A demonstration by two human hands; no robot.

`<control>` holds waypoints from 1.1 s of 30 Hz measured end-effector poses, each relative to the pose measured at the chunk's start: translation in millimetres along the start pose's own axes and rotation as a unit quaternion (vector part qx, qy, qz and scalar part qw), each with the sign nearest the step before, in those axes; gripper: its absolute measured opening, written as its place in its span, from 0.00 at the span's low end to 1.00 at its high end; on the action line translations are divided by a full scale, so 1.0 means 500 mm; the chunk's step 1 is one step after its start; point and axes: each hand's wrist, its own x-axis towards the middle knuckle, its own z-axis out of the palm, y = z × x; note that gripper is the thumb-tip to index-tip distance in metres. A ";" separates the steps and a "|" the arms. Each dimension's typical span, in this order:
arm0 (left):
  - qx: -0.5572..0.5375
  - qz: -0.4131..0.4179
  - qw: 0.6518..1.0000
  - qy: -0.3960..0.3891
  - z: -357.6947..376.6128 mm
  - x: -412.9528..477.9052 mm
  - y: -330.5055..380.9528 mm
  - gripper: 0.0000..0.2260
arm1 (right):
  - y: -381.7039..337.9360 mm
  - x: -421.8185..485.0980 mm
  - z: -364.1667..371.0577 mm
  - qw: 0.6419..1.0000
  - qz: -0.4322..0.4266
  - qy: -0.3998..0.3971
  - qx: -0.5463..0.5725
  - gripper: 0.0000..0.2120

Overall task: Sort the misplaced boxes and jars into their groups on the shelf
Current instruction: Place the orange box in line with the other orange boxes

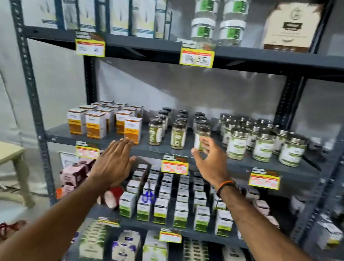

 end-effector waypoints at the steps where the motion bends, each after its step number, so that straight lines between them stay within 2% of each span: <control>1: 0.004 -0.017 1.000 0.003 -0.008 -0.011 -0.056 0.26 | -0.023 0.000 0.051 1.000 -0.006 -0.010 0.014 0.23; 6: 0.014 -0.068 0.997 0.014 -0.039 -0.036 -0.319 0.27 | -0.116 0.006 0.286 0.999 0.008 -0.024 0.048 0.22; 12: -0.033 -0.101 0.994 -0.039 -0.026 0.005 -0.526 0.31 | -0.181 0.014 0.455 0.991 0.103 0.072 0.040 0.26; 15: -0.058 -0.097 0.992 -0.055 0.000 0.030 -0.576 0.28 | -0.196 0.022 0.482 0.988 0.128 0.089 -0.005 0.30; 20: -0.065 -0.064 0.994 -0.067 0.062 0.052 -0.626 0.29 | -0.208 0.044 0.504 0.980 0.160 0.097 -0.073 0.33; 28: -0.017 -0.036 0.995 -0.096 0.108 0.076 -0.674 0.42 | -0.201 0.080 0.547 0.975 0.196 0.064 -0.078 0.40; 30: -0.018 -0.035 0.995 -0.096 0.111 0.076 -0.680 0.43 | -0.200 0.095 0.557 0.976 0.202 0.051 -0.060 0.38; 33: -0.018 -0.037 0.995 -0.091 0.117 0.074 -0.680 0.43 | -0.198 0.115 0.568 0.975 0.209 0.034 -0.067 0.29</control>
